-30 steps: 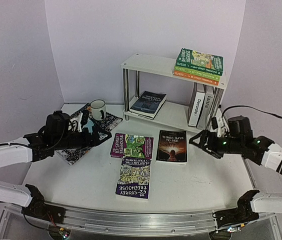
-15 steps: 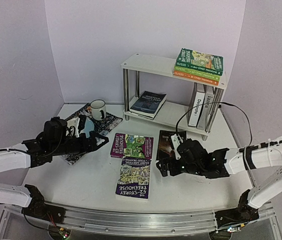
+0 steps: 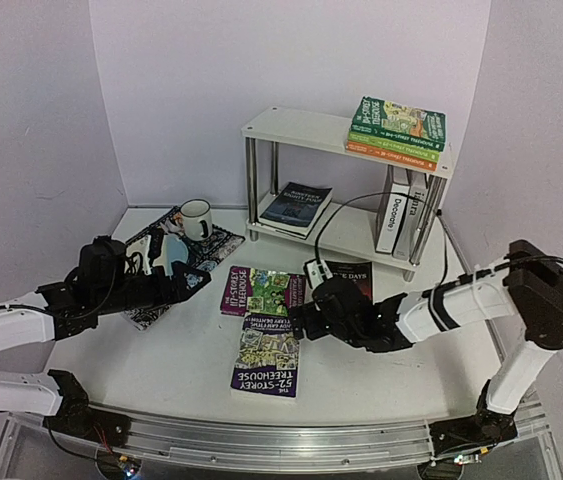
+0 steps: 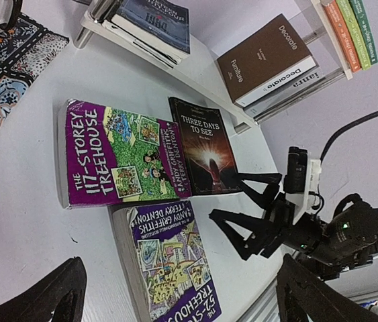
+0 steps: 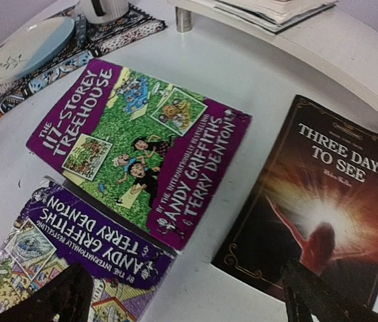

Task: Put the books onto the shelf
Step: Adjust the book at the center of the board.

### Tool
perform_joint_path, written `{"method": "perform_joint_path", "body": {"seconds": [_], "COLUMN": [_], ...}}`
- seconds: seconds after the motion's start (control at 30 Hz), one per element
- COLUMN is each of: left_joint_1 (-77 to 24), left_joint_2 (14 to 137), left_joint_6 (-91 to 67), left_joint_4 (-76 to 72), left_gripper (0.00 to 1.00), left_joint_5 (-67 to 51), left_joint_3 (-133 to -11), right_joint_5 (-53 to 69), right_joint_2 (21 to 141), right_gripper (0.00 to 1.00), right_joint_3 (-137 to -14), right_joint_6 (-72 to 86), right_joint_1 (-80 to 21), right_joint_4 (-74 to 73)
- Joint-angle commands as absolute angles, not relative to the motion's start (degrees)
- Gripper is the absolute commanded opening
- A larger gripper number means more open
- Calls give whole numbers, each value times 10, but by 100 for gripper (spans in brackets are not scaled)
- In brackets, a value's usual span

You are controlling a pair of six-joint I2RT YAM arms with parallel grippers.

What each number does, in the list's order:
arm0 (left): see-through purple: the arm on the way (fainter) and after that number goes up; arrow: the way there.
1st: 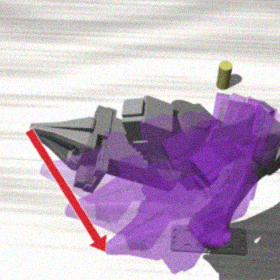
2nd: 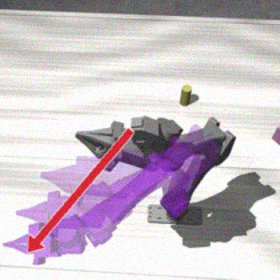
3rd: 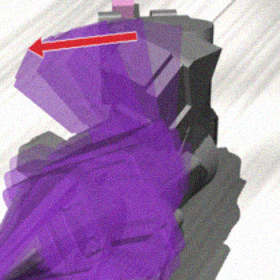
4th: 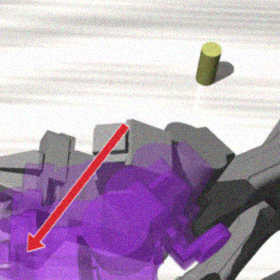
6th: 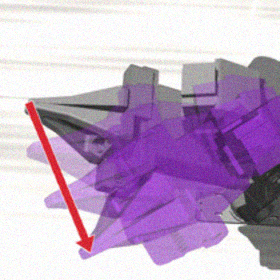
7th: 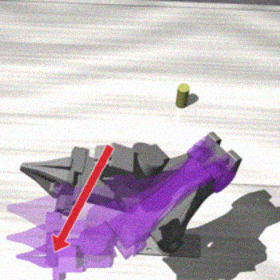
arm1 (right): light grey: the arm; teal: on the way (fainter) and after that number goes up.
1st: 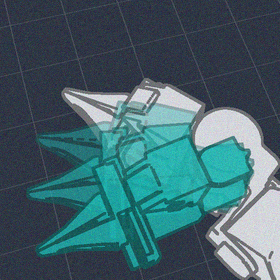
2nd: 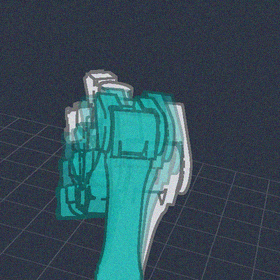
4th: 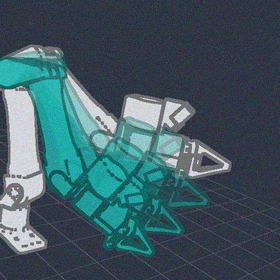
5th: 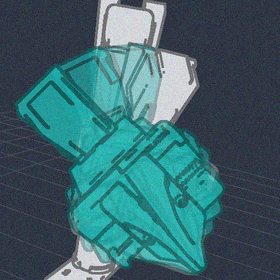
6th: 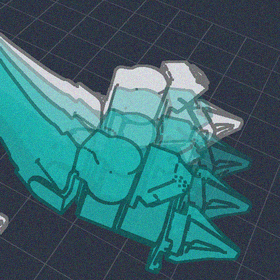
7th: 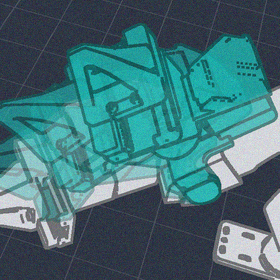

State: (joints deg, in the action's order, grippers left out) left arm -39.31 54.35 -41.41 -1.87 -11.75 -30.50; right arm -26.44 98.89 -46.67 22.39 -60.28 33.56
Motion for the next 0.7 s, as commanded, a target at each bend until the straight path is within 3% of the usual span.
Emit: {"method": "perform_joint_path", "body": {"seconds": [0.0,0.33,0.67], "left_joint_1": [-390,-390,-390], "left_joint_2": [535,544,544], "left_joint_6": [-395,-401,-402], "left_joint_4": [-12,-11,-11], "left_gripper": [100,100,100], "left_joint_5": [-108,-116,-113], "left_joint_3": [-305,-301,-301], "right_joint_5": [-295,-279,-319], "right_joint_2": [1071,1193,1159], "right_gripper": [98,98,98], "right_joint_3": [-511,-561,-519], "right_joint_6": [109,128,137], "right_joint_1": [-623,-620,-613], "right_joint_4": [423,474,501]}}
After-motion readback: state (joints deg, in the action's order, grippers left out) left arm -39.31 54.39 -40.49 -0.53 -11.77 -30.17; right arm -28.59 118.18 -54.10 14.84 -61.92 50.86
